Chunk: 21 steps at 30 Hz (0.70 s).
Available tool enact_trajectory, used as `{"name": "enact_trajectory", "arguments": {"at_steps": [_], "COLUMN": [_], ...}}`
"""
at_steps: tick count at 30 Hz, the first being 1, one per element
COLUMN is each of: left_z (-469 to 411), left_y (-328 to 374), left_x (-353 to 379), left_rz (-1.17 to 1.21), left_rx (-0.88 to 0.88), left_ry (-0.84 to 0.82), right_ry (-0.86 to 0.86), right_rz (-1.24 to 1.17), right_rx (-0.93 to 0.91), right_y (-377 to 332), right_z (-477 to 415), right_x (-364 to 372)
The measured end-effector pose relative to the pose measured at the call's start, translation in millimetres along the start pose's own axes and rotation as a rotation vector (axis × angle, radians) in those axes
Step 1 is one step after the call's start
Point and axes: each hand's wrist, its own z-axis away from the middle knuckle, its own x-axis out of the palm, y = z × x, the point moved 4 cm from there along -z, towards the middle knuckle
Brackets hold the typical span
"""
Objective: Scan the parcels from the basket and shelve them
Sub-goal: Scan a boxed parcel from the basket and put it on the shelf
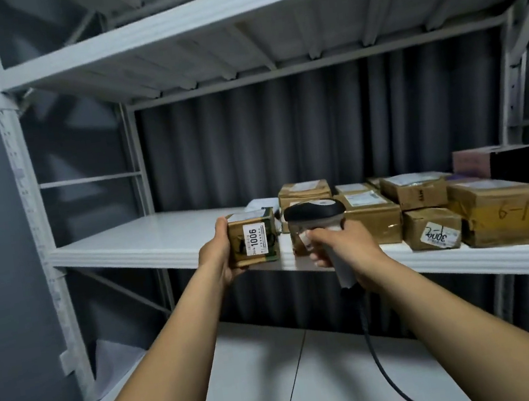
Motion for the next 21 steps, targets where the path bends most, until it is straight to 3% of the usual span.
{"name": "enact_trajectory", "arguments": {"at_steps": [5,10,15,18,21], "left_z": [-42.7,-65.6,-36.3,-9.7,-14.8], "left_y": [4.0,7.1,-11.1,-36.9,-57.0], "left_x": [10.0,3.9,6.4,13.1,21.1], "left_rz": [-0.118,-0.668,-0.905,-1.07,-1.393], "left_rx": [0.073,0.288,0.779,1.075,0.976], "left_ry": [0.034,0.192,0.302,0.263,0.095], "right_ry": [0.07,0.086,0.086,0.096,0.112], "right_rz": [0.068,0.106,0.185,0.249,0.27], "right_rx": [-0.011,-0.017,-0.04,-0.054,-0.054], "right_y": [1.3,-0.1,-0.8,0.7,2.9], "right_z": [-14.7,-18.1,-21.4,-23.9,-28.0], "right_x": [-16.6,-26.2,-30.0,-34.1,-36.0]}}
